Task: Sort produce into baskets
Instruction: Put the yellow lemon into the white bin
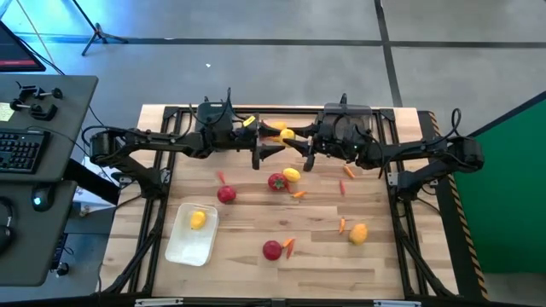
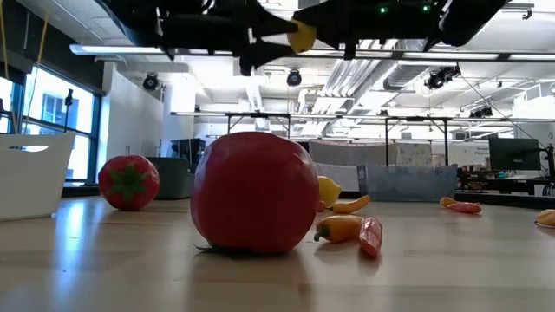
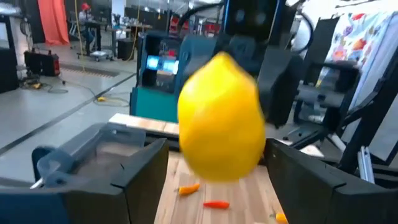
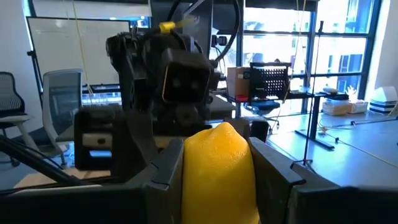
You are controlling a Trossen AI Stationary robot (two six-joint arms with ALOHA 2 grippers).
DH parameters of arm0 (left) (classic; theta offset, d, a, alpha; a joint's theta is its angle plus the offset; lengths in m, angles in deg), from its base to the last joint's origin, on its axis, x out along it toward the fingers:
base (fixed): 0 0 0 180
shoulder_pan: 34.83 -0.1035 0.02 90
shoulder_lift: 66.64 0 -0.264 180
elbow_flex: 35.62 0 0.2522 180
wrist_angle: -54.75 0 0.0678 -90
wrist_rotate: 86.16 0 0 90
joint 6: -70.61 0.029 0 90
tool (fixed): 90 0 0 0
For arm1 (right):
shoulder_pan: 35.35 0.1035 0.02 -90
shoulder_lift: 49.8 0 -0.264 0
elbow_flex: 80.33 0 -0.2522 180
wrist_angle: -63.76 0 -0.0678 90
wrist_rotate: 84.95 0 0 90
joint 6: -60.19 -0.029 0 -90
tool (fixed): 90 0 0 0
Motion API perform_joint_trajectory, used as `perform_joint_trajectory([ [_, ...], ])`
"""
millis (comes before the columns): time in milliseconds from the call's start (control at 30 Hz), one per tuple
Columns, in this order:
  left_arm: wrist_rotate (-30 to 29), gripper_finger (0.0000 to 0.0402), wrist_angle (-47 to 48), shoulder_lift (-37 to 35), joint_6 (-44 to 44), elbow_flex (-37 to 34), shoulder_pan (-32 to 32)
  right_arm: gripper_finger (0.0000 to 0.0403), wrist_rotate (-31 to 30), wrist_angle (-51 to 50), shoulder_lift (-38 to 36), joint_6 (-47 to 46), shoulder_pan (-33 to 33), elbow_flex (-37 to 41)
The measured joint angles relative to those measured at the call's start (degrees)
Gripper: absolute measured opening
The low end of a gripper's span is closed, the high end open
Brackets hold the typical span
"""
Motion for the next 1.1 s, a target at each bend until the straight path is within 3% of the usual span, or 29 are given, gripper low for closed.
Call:
perform_joint_trajectory([
  [500,0.1,0.0249,-0.3,0.0,0.3,0.9,2.1,0.0117,1.4,4.8,0.0,-0.5,2.1,0.0],
  [900,-0.3,0.0215,-0.3,0.0,2.4,0.9,3.5,0.0119,1.5,11.0,4.6,-2.0,2.5,0.0],
  [1100,-0.2,0.0175,0.1,0.0,2.4,0.9,3.0,0.0179,-1.6,11.8,4.8,-4.4,2.6,0.0],
])
